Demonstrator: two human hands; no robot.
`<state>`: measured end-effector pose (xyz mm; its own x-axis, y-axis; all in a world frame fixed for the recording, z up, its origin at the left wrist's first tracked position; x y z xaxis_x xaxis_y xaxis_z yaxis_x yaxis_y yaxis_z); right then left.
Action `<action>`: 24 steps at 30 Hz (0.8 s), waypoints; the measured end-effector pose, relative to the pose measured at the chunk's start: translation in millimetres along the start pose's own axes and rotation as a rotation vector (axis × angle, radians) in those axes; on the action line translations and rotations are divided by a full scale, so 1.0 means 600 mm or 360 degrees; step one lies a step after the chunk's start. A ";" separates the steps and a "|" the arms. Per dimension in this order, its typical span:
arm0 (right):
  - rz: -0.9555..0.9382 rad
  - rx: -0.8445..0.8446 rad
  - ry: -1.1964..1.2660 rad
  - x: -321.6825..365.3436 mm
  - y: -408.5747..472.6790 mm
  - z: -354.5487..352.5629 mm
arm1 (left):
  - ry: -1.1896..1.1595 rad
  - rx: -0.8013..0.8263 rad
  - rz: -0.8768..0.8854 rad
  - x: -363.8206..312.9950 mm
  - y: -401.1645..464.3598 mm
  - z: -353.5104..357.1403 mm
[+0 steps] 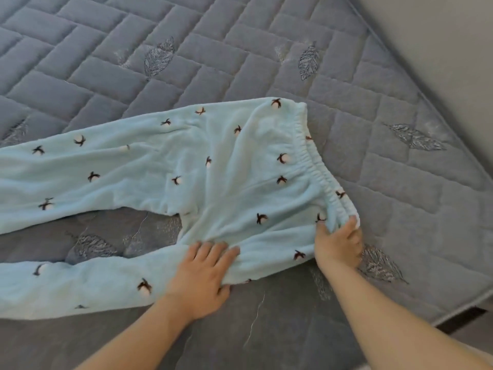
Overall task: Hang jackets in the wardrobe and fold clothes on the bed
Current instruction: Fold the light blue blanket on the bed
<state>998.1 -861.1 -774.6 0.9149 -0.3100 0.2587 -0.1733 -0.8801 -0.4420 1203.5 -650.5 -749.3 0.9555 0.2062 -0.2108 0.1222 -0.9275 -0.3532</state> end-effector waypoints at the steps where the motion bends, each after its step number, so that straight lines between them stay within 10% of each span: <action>1: 0.0076 -0.0021 0.0198 0.009 -0.022 0.005 | -0.0029 0.0027 -0.0071 0.003 0.003 -0.008; 5: 0.0883 0.0230 0.1264 0.015 -0.137 0.082 | 0.0059 0.0258 -0.0295 0.047 -0.015 -0.026; 8: 0.0798 0.0450 0.1426 0.040 -0.168 0.107 | 0.0215 0.0432 -0.0335 0.064 -0.068 -0.022; 15: 0.0824 -0.0194 0.1452 -0.034 -0.164 0.046 | 0.0375 0.0647 -0.0255 0.078 -0.193 0.024; 20: 0.0934 0.0669 0.1893 -0.003 -0.391 0.208 | -0.0076 0.0596 -0.0188 0.092 -0.291 0.067; 24: 0.0930 0.1070 0.1917 0.010 -0.483 0.266 | -0.0548 0.0546 -0.0752 0.201 -0.332 0.061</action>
<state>1112.0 -550.6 -781.8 -0.1215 -0.9472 0.2968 0.1030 -0.3095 -0.9453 1284.6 -429.5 -738.1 0.6736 0.7053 -0.2210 0.3594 -0.5739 -0.7358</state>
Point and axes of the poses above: each hand's wrist, its own y-axis towards the middle knuckle, its own z-axis out of the palm, x = y × z, the point moved 8 cm from there along y, towards the middle knuckle, and after that the axes turned 1 degree about -y, right-handed, at the moved point
